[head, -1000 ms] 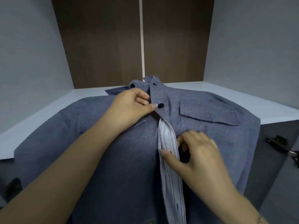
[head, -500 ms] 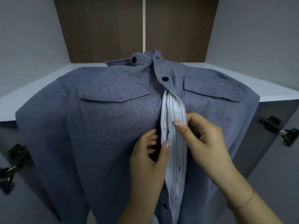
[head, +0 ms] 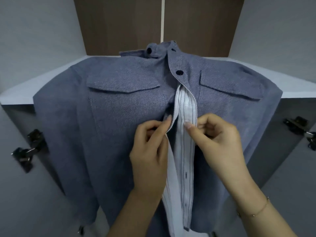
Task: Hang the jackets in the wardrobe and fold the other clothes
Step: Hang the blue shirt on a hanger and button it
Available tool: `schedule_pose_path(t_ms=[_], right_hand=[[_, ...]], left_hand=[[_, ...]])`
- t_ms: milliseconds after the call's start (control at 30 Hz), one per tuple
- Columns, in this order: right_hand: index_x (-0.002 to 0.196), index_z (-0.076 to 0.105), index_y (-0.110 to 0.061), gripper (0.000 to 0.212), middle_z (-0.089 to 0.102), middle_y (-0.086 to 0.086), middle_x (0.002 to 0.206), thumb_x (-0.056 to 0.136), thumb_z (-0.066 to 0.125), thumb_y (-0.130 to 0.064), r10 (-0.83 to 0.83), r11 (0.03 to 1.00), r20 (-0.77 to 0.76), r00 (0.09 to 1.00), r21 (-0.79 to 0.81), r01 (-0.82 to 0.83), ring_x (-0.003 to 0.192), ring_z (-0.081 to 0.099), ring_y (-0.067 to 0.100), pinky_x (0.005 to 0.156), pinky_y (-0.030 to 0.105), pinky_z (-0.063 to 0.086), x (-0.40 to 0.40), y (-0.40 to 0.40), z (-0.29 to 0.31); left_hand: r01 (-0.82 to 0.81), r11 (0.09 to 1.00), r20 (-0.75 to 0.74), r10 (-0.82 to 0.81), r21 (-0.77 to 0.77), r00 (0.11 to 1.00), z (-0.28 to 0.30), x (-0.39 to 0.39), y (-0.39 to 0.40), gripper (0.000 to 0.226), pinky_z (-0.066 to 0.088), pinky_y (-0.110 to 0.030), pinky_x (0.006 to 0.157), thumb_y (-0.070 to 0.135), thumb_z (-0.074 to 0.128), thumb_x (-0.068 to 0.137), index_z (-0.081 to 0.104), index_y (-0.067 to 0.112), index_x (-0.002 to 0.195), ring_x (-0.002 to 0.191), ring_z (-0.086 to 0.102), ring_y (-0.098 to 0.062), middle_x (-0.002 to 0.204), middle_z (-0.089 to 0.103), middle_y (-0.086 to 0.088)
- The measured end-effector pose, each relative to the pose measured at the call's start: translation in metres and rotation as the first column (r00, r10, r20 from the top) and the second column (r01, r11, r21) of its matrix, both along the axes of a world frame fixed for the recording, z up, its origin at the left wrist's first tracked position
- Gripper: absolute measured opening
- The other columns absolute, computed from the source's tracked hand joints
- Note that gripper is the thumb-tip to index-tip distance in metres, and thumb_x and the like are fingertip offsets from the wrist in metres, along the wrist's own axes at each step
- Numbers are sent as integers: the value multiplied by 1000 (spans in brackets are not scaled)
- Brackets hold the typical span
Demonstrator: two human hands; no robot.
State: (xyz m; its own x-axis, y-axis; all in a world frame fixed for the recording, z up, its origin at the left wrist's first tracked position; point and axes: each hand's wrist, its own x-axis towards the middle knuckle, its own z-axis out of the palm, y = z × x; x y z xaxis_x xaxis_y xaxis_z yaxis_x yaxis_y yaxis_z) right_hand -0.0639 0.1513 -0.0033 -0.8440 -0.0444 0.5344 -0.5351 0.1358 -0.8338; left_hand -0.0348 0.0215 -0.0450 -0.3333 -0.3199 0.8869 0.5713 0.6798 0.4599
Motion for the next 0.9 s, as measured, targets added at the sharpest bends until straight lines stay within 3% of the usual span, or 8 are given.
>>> schedule_pose_path(t_ms=[133,200,267,333,500,700,800,900], right_hand=[[72,59,-1,21,57,8,65,86,72,-11,167,979,81,983,-131,-156,62,49,15,61,29,40,2,-7,3],[70,61,-2,21,58,15,69,81,73,-14,245,951,115,963,-223,-215,69,50,23,69,40,41,1,-6,6],[71,64,-5,20,60,14,72,75,72,-23,293,933,128,947,-255,-254,73,53,25,74,44,43,2,-3,7],[75,68,-8,17,66,7,74,75,69,-24,324,927,124,938,-241,-288,74,60,21,76,41,50,4,-1,7],[84,70,-6,8,70,0,78,85,64,-12,357,926,115,927,-171,-336,79,65,13,81,34,54,5,2,8],[79,67,-8,9,66,4,74,87,65,-6,224,970,94,970,-115,-213,74,61,15,76,38,51,0,10,12],[73,66,-19,19,63,-10,66,88,67,-8,85,990,18,996,-115,-82,63,56,1,64,15,44,3,14,12],[72,66,-20,17,65,-11,64,86,72,-14,-37,999,-80,996,4,38,57,57,1,59,8,41,13,5,8]], left_hand=[[141,989,128,-135,-38,982,2,11,2,41,43,-11,84,-5,53,92,62,11,128,96,59,-6,113,59,-1],[301,937,238,-338,179,911,6,17,4,35,45,-13,90,8,53,96,65,17,127,106,61,-5,117,63,3],[453,660,185,-665,599,724,16,21,6,28,50,-24,94,24,52,99,72,18,118,110,65,-11,117,69,0],[463,411,72,-804,785,590,23,20,5,32,54,-24,85,35,54,96,75,16,110,103,69,-15,110,74,-7],[346,536,171,-696,770,697,31,14,9,33,55,-21,79,29,77,68,74,15,97,88,72,-11,92,76,-2],[189,826,366,-424,530,829,39,9,0,13,60,-37,78,20,83,75,77,19,86,75,71,-11,76,75,4],[101,870,371,-307,484,876,42,7,-4,12,60,-30,72,22,85,74,75,24,81,69,70,-6,70,73,8],[68,884,396,-274,463,876,43,0,-4,12,55,-18,66,22,85,74,73,25,77,65,68,-1,68,72,11]])
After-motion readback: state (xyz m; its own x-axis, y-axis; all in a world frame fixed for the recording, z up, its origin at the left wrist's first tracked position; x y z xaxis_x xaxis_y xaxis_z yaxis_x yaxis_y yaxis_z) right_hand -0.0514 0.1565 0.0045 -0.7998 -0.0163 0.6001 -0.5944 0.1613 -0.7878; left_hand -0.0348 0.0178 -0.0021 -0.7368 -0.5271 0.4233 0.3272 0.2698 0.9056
